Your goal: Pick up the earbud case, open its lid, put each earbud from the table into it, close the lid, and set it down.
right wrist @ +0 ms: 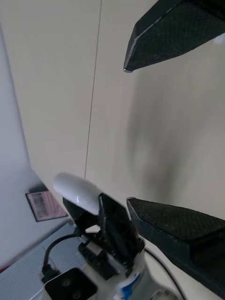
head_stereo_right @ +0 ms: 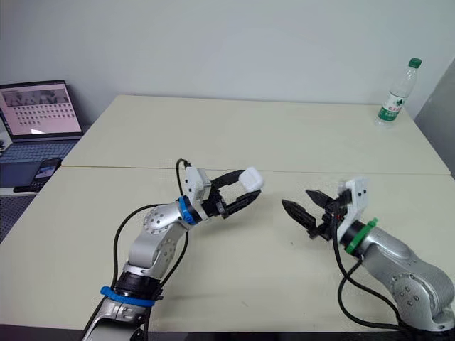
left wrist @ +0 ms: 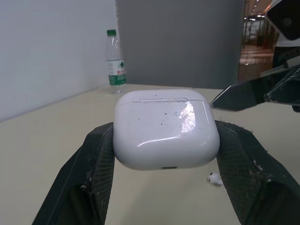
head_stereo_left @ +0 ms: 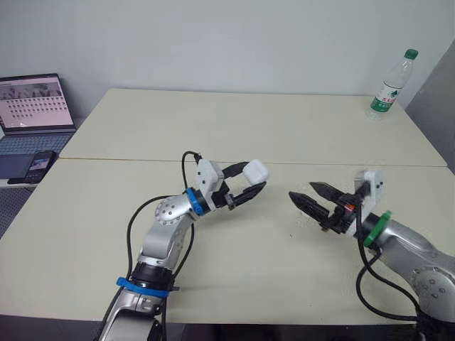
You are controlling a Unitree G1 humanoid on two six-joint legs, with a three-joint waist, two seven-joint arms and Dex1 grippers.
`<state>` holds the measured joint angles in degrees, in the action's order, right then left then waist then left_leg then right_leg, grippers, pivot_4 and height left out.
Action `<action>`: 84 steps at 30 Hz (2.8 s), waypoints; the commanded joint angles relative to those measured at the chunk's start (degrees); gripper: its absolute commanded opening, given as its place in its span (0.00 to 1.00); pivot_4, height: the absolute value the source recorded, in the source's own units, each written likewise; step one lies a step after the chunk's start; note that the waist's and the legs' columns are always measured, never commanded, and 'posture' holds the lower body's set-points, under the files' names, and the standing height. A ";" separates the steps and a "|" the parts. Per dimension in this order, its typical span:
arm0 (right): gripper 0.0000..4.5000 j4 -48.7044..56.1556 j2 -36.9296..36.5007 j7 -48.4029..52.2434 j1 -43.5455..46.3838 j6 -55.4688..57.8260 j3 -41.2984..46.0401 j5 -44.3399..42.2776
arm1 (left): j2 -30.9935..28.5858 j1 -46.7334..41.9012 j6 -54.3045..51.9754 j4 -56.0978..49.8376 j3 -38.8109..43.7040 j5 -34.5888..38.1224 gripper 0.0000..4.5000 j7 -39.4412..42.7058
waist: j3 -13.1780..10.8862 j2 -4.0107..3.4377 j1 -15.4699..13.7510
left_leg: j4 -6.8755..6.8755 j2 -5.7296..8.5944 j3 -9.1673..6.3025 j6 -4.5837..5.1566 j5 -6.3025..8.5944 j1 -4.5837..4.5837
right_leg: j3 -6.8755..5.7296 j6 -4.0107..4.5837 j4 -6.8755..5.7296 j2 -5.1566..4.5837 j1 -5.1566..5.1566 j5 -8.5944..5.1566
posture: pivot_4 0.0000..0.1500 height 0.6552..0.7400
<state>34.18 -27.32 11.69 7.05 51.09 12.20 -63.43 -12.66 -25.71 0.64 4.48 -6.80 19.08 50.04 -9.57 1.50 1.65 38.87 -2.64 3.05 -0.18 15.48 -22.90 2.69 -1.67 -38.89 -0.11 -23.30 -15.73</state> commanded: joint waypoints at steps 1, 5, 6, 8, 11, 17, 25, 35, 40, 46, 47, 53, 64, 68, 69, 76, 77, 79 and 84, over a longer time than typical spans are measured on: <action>1.00 1.01 1.39 -10.27 2.16 1.98 0.74 -15.75 | 1.17 -1.63 2.04 -0.63 -0.81 0.91 0.62 1.97 | 0.00 0.00 0.01 | 0.00 0.00 0.01 0.00 0.00 0.00 | 0.00 0.00 0.02 0.00 0.00 0.00 | 1.00 0.95; 1.00 -0.03 4.16 -21.15 3.82 -1.71 -0.62 -26.88 | 2.42 -1.71 2.66 -0.27 -1.67 0.93 0.62 3.19 | 0.00 0.00 0.03 | -0.02 0.02 0.03 0.01 0.01 -0.06 | 0.00 -0.01 0.08 -0.02 0.00 -0.01 | 1.00 0.95; 1.00 -0.26 5.01 -23.25 4.26 -2.72 -1.28 -28.56 | 2.72 -1.77 2.61 -0.22 -1.78 1.01 0.62 3.28 | 0.00 0.00 0.03 | -0.02 0.03 0.04 0.01 0.01 -0.06 | 0.00 -0.02 0.09 -0.02 0.00 -0.01 | 1.00 0.95; 1.00 -0.41 5.82 -26.09 4.99 -4.04 -2.52 -30.55 | 3.01 -1.75 2.63 -0.19 -1.83 0.95 0.62 3.50 | 0.00 0.00 0.07 | -0.02 0.02 -0.02 0.01 0.01 -0.07 | 0.00 -0.05 0.08 -0.02 0.00 -0.03 | 1.00 0.95; 1.00 -0.70 5.69 -27.95 5.74 -5.29 -4.04 -31.52 | 3.17 -1.54 2.80 -0.12 -1.83 0.69 0.62 3.86 | 0.00 0.00 0.07 | -0.02 0.02 -0.02 0.01 0.01 -0.07 | 0.00 -0.15 0.07 -0.02 0.00 -0.08 | 1.00 0.95; 0.85 -1.34 3.97 -27.95 5.94 -5.93 -5.57 -31.49 | 3.22 -1.32 3.25 0.22 -1.55 0.53 0.62 3.90 | 0.00 0.00 0.06 | -0.02 0.01 -0.03 0.01 0.01 -0.07 | 0.00 -0.15 0.09 -0.02 0.00 -0.09 | 1.00 0.95; 0.20 -1.91 2.93 -27.30 6.52 -6.47 -6.17 -31.05 | 2.98 -1.13 1.85 0.12 -1.44 2.24 0.62 5.27 | 0.00 0.00 0.06 | -0.03 -0.01 -0.04 0.01 0.01 -0.07 | 0.00 -0.27 0.10 -0.02 -0.01 -0.15 | 1.00 0.95; 0.17 -2.95 1.29 -25.66 5.92 -6.76 -5.85 -29.41 | -0.24 0.01 -3.11 -1.75 -1.62 2.51 0.99 6.50 | 0.00 0.00 0.07 | -0.06 -0.02 -0.09 0.01 0.01 -0.09 | -0.01 -0.27 0.16 -0.02 -0.01 -0.16 | 1.00 0.95; 0.17 -5.32 -3.83 -18.85 4.61 -5.22 -2.96 -28.06 | -6.14 -2.13 -8.83 -0.83 -1.57 1.00 0.99 7.92 | -0.01 0.00 0.07 | -0.06 -0.01 -0.08 0.01 0.01 -0.09 | -0.01 -0.27 0.17 -0.02 -0.01 -0.16 | 1.00 0.95; 0.17 -8.17 -15.47 6.27 2.35 -0.82 -6.91 -14.54 | -13.12 -5.94 -29.16 -2.48 -0.46 12.76 0.99 17.98 | -0.02 -0.01 0.08 | -0.11 -0.02 -0.07 0.02 0.01 -0.10 | -0.14 -0.27 0.27 -0.02 -0.02 -0.18 | 1.00 0.95; 0.17 -8.52 -16.85 10.38 2.80 -0.97 -7.75 -12.16 | -13.86 -6.72 -31.68 -2.13 -0.56 13.95 0.99 19.39 | -0.02 -0.01 0.08 | -0.12 -0.02 -0.06 0.02 0.02 -0.10 | -0.15 -0.27 0.28 -0.01 -0.04 -0.18 | 1.00 0.95; 0.17 -10.34 -19.22 24.73 5.96 -2.37 -10.49 -2.92 | -14.53 -9.19 -43.85 -2.43 -0.04 20.31 0.99 21.96 | -0.08 0.08 0.07 | -0.12 -0.01 -0.09 0.02 0.02 -0.10 | -0.19 -0.28 0.27 0.00 -0.04 -0.18 | 1.00 0.95; 0.17 -10.10 -15.60 33.06 10.37 -2.15 -11.02 1.93 | -13.98 -8.29 -48.23 -5.68 -2.27 21.63 0.99 24.51 | -0.25 0.29 0.02 | -0.11 -0.01 -0.11 0.02 0.02 -0.11 | -0.15 -0.27 0.26 -0.03 -0.04 -0.18 | 1.00 0.95; 0.17 -10.57 -15.30 34.22 11.25 -1.98 -11.24 3.45 | -14.00 -7.81 -48.44 -6.33 -2.60 21.46 0.99 24.64 | -0.25 0.29 0.01 | -0.11 -0.01 -0.12 0.02 0.02 -0.11 | -0.14 -0.26 0.26 -0.04 -0.05 -0.17 | 1.00 0.95; 0.17 -10.58 -15.21 34.52 11.33 -1.95 -11.33 3.79 | -13.97 -7.64 -48.66 -6.57 -2.50 21.68 0.99 24.61 | -0.25 0.29 0.01 | -0.11 -0.01 -0.12 0.02 0.02 -0.11 | -0.14 -0.26 0.26 -0.04 -0.05 -0.17 | 1.00 0.95; 0.17 -10.37 -14.16 35.70 11.34 -1.87 -11.94 5.55 | -13.95 -7.25 -48.95 -6.93 -1.64 22.13 0.99 24.38 | -0.25 0.29 0.01 | -0.11 -0.01 -0.13 0.02 0.02 -0.11 | -0.14 -0.22 0.25 -0.04 -0.04 -0.15 | 1.00 0.95; 0.17 -10.42 -14.08 35.86 11.33 -1.93 -11.98 5.85 | -13.97 -7.34 -48.94 -6.82 -1.45 22.27 0.99 24.42 | -0.25 0.29 0.01 | -0.11 -0.01 -0.12 0.02 0.02 -0.11 | -0.15 -0.22 0.25 -0.04 -0.05 -0.15 | 1.00 0.95; 0.17 -10.55 -14.00 36.17 11.31 -2.02 -12.03 6.37 | -14.01 -7.54 -48.95 -6.61 -1.19 22.50 0.87 24.45 | -0.25 0.29 0.01 | -0.10 0.00 -0.12 0.02 0.02 -0.11 | -0.15 -0.22 0.25 -0.04 -0.04 -0.15 | 1.00 0.95; 0.17 -10.32 -13.80 36.68 11.15 -1.98 -11.95 7.09 | -14.12 -7.55 -48.99 -6.47 -1.39 22.72 0.51 24.81 | -0.25 0.29 0.02 | -0.10 0.00 -0.12 0.02 0.02 -0.11 | -0.15 -0.20 0.26 -0.04 -0.05 -0.14 | 1.00 0.95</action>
<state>22.62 -41.39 48.08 17.33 49.46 -0.75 -56.48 -26.85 -32.77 -48.42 -0.37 -9.13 40.16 73.92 -9.82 1.79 1.67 38.77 -2.64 2.92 -0.16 15.50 -23.00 2.54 -1.87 -38.63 -0.15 -23.35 -15.86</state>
